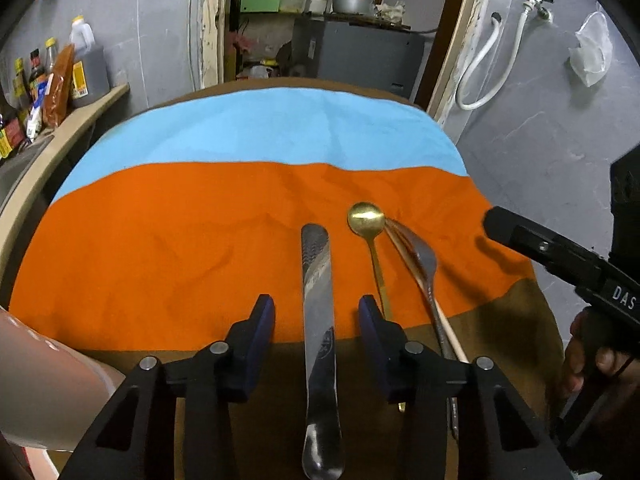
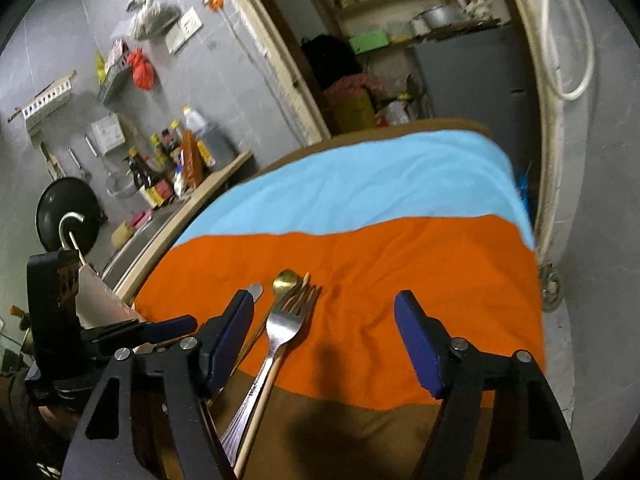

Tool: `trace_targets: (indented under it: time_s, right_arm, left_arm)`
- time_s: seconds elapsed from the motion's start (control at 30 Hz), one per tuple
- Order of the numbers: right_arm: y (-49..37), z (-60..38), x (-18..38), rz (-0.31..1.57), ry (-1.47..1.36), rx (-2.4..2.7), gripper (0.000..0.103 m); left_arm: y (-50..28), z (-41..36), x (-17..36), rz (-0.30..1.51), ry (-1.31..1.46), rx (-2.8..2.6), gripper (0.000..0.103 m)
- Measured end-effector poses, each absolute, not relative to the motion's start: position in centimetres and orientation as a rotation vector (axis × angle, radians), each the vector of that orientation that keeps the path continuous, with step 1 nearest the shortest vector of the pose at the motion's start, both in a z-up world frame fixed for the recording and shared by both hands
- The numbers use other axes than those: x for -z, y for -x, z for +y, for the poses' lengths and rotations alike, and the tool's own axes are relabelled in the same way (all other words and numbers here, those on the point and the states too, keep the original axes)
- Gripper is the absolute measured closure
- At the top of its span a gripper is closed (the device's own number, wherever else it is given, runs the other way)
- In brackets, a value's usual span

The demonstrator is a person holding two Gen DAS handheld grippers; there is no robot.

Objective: Organize utensils
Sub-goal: 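Move both grippers back down over the knife and fork, then close the left gripper on the knife while the right gripper closes on the fork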

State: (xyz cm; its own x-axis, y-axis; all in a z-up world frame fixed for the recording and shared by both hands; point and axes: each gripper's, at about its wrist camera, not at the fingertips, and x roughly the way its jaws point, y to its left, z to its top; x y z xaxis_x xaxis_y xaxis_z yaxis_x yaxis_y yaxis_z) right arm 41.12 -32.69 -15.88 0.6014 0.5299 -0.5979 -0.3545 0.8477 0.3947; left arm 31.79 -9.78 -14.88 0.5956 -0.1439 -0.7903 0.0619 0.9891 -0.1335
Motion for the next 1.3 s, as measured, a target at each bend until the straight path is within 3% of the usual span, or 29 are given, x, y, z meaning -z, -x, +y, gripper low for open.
trace_targets:
  time_s: [0.37,0.57,0.83,1.13,1.23,1.3]
  right_arm:
    - [-43.3,-28.0,17.7,0.886,-0.174,-0.589,0.037]
    - [-43.8,-27.7,18.7,0.948,-0.146,-0.557,0.053]
    - [-43.4,-29.6,18.8,0.951,-0.207,-0.536,0.065]
    - [-43.9,-29.2,19.4,0.972,-0.191,-0.548,0.067]
    - [-44.5,-29.2,19.4,0.981,-0.185,-0.553,0.071]
    - [-45.1,-29.1,19.3,0.991,-0.174,-0.553,0.079]
  left_arm:
    - [-31.8,-9.5,15.4,0.941,0.110,0.112,0.070]
    - [-32.1,-9.5,15.5,0.946,0.104,0.114,0.070]
    - [-33.5,-9.2,15.5,0.969,0.142,0.145,0.085]
    - [-36.1,-10.3,16.2,1.048,0.094,0.190,0.086]
    - [-36.6,-10.4,16.1,1.073,0.096,0.213,0.086]
    - [-36.8,-10.4,16.0,1.080,0.103,0.220,0.086]
